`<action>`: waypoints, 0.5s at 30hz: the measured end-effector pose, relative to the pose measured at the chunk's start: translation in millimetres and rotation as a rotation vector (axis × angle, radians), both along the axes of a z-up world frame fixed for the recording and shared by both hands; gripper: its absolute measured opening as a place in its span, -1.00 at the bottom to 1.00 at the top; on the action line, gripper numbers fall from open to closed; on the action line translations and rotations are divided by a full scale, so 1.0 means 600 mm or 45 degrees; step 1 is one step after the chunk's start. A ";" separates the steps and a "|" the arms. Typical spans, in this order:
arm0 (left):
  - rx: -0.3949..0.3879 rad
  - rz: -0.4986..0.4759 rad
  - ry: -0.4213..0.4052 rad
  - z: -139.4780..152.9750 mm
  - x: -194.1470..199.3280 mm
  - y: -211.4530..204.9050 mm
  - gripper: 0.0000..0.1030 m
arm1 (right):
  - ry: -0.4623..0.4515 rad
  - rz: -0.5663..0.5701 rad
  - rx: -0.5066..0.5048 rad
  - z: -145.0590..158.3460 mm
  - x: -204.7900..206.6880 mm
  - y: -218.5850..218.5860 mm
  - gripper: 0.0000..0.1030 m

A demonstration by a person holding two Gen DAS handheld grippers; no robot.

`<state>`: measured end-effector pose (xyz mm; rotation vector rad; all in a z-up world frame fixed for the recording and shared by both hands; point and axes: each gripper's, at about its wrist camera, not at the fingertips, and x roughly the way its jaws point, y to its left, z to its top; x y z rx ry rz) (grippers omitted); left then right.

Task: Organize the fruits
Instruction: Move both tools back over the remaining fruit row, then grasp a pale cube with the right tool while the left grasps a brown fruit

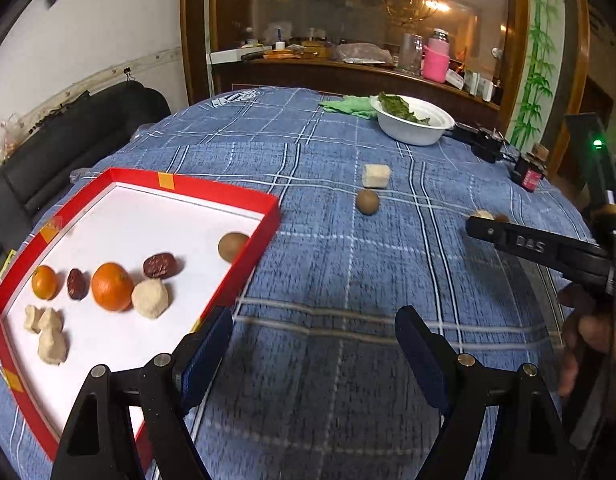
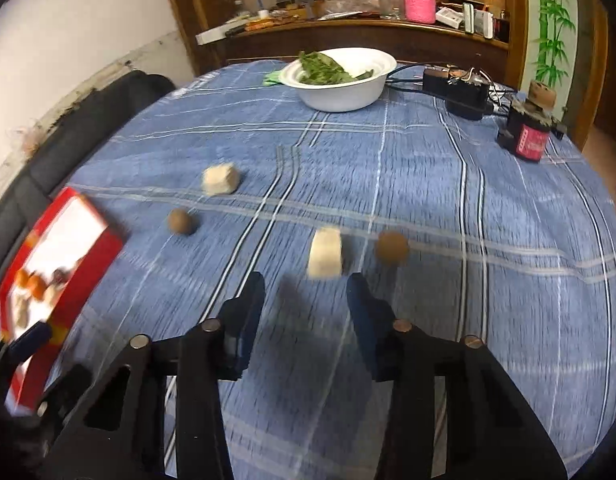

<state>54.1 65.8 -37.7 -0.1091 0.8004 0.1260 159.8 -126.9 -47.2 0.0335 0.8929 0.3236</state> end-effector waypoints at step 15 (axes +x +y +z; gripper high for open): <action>0.001 0.061 0.073 -0.025 0.215 -0.049 0.36 | 0.069 -0.013 0.041 -0.017 -0.016 -0.048 -0.69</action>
